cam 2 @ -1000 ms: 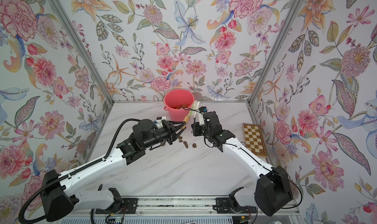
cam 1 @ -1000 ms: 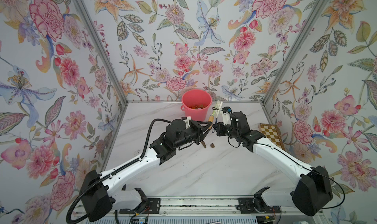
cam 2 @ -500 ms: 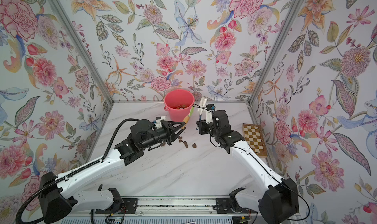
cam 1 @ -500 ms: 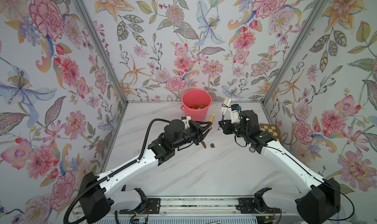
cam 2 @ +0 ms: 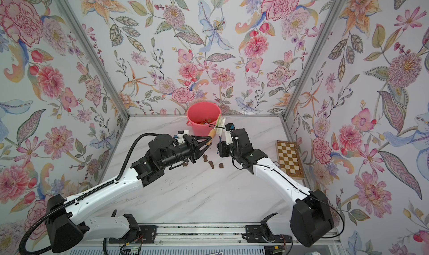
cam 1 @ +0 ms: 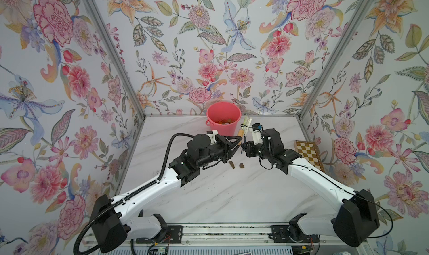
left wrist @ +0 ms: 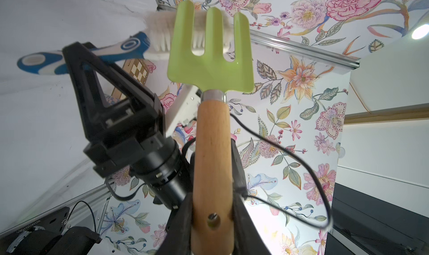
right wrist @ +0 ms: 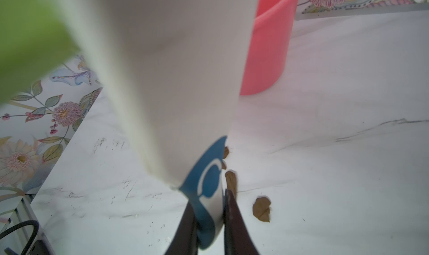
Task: Brush the soil off the hand trowel and place it into the bucket
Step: Brush off the soil from the hand trowel, then place the hand trowel in the bucket.
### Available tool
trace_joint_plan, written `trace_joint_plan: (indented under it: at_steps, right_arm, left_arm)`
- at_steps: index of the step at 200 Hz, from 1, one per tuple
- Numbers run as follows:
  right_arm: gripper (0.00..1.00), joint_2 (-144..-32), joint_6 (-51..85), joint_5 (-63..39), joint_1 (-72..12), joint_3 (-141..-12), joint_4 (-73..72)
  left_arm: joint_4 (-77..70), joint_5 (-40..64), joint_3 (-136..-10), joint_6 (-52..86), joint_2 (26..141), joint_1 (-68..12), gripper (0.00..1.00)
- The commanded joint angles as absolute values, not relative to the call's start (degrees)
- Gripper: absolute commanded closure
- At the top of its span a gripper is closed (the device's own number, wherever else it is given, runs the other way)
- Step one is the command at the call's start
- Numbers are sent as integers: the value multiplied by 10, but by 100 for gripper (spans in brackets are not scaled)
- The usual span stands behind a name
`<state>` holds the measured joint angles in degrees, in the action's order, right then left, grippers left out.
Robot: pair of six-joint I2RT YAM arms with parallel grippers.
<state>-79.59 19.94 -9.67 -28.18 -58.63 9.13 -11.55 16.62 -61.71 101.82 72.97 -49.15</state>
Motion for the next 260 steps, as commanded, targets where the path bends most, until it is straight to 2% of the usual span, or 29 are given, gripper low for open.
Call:
trace_joint_plan:
  at_steps: [1, 46, 77, 117, 162, 192, 260]
  right_arm:
    - [98, -835, 189, -114, -244, -624, 65]
    - [98, -816, 247, -173, -175, -671, 94]
    - [97, -787, 256, -178, -168, -712, 164]
    - [98, -738, 251, -185, -167, -695, 215]
    - [97, -674, 243, -166, -165, -661, 262]
    - [97, -633, 247, -137, -165, -635, 278]
    - [97, -598, 241, -98, -163, -604, 298]
  left_arm:
    - [-128, 189, -636, 1005, 728, -498, 100]
    - [-46, 162, -624, 984, 697, -480, 100]
    - [45, 167, -664, 911, 701, -445, 100]
    - [100, 153, -718, 823, 741, -402, 100]
    - [169, 166, -822, 746, 828, -326, 100]
    - [195, 203, -909, 717, 926, -285, 100]
    - [208, 248, -1021, 707, 1091, -245, 100]
